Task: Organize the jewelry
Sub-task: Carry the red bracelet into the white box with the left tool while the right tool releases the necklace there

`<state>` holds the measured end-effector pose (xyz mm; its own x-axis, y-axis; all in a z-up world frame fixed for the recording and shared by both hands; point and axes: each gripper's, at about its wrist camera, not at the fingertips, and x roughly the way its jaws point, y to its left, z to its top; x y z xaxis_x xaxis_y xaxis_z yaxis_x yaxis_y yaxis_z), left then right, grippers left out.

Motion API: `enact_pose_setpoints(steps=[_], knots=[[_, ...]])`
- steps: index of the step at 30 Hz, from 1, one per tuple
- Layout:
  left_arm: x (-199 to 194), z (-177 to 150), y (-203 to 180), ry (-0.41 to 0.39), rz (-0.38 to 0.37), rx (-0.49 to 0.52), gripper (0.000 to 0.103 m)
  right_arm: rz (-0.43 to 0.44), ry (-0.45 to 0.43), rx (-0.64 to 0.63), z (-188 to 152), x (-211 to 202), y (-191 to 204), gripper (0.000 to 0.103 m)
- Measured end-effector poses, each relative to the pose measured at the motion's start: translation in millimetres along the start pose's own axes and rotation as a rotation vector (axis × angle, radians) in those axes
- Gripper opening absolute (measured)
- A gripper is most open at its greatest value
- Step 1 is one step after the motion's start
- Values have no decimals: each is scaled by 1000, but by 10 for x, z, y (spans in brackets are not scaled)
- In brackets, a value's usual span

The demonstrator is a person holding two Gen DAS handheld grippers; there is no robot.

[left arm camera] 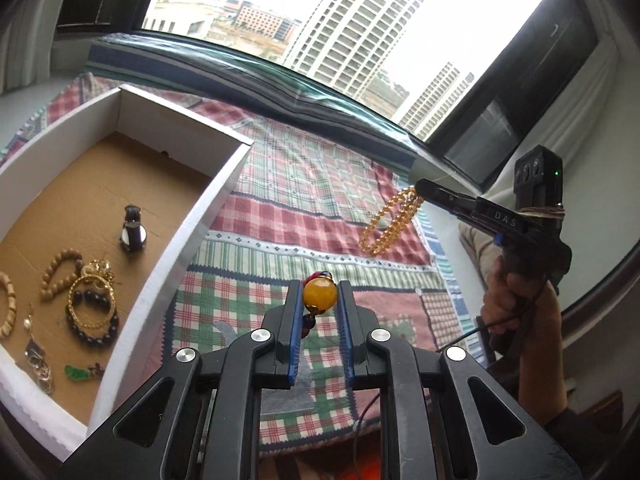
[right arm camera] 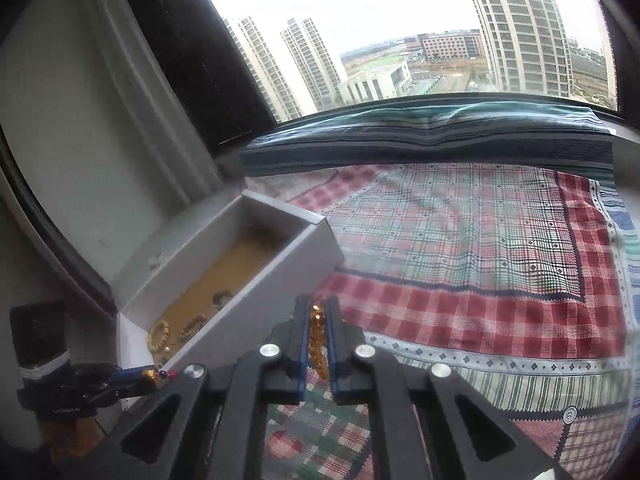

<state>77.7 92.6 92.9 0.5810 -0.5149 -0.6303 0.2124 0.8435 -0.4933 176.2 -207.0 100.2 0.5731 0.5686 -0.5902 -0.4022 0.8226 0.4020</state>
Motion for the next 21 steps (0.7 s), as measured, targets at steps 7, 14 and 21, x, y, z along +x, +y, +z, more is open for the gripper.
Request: enact_pose_setpoints(steps=[7,14,21], knots=[[-672,228,524,-109,178,-50,15,164,-18,-114,164,42,851,8],[-695,378,1396,-135,398,-129,15,306,58,-198,291,562,1684,8],[-270,431,2154,-58,519,-207,15,301,179,-262,294,1548,2302,8]])
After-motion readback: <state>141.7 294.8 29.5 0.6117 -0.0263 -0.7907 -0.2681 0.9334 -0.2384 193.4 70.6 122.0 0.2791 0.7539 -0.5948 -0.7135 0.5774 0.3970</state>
